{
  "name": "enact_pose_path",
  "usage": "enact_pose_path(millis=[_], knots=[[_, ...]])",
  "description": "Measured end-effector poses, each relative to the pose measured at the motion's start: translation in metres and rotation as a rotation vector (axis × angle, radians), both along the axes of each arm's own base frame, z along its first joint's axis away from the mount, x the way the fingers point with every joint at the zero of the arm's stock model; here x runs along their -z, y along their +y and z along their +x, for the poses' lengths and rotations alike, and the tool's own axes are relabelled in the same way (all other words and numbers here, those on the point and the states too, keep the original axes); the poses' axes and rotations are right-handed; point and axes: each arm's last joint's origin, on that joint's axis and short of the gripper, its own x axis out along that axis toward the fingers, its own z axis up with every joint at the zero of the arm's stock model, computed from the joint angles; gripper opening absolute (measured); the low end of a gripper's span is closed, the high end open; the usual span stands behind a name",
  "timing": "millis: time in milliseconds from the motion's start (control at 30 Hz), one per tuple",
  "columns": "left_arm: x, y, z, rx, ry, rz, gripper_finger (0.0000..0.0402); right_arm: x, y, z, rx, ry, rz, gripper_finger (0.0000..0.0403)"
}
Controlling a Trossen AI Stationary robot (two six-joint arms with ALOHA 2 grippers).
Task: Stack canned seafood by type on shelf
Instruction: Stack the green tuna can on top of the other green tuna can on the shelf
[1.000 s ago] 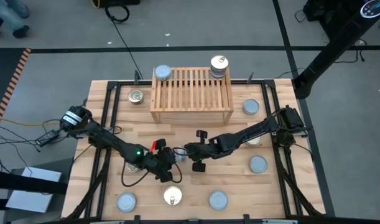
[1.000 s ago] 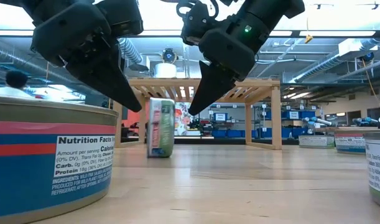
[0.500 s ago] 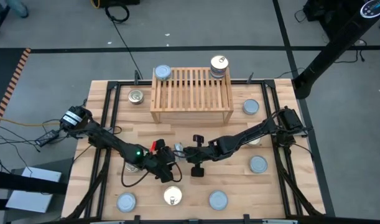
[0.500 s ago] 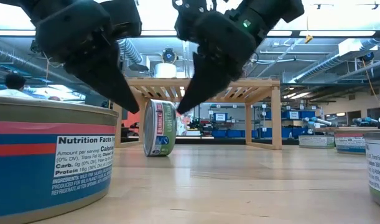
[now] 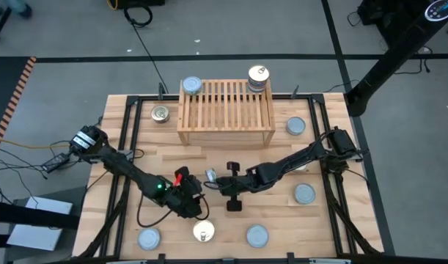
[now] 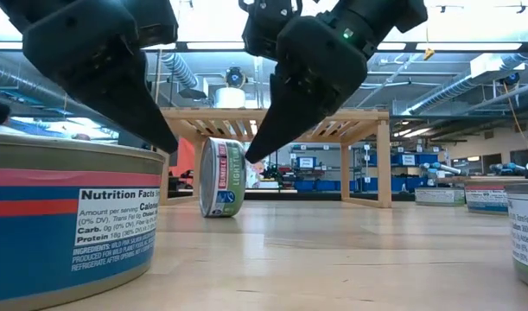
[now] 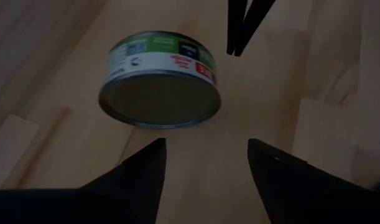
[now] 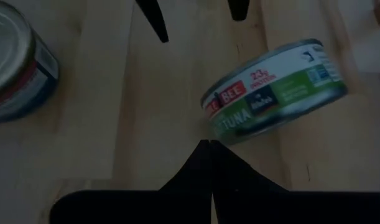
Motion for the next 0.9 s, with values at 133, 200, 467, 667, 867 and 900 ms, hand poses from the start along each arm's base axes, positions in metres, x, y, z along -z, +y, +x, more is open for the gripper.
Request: enact_pose_path(millis=[133,200,467,667,867,900], knots=[[-0.001,-0.002,-0.001,-0.005,-0.016,0.013,0.0245,-0.002,0.000,-0.002,-0.003,0.012,-0.002,0.0005],[-0.001,-0.004,-0.001,-0.014,-0.048,0.028,0.0245,-0.006,0.000,-0.005,-0.007,0.023,-0.001,0.0005],[0.005,-0.008,-0.001,-0.015,-0.230,0.054,0.0244,-0.015,0.000,-0.014,0.005,0.063,-0.005,0.0005],[0.007,-0.009,-0.003,0.002,-0.236,0.069,0.0243,-0.008,0.000,-0.013,0.014,0.081,-0.004,0.0005],[0.006,-0.012,-0.004,0.013,-0.251,0.096,0.0243,-0.003,0.000,-0.012,0.027,0.086,-0.027,0.0005],[0.006,-0.012,-0.004,0.013,-0.251,0.096,0.0243,-0.002,0.000,-0.013,0.027,0.103,-0.035,0.0007]])
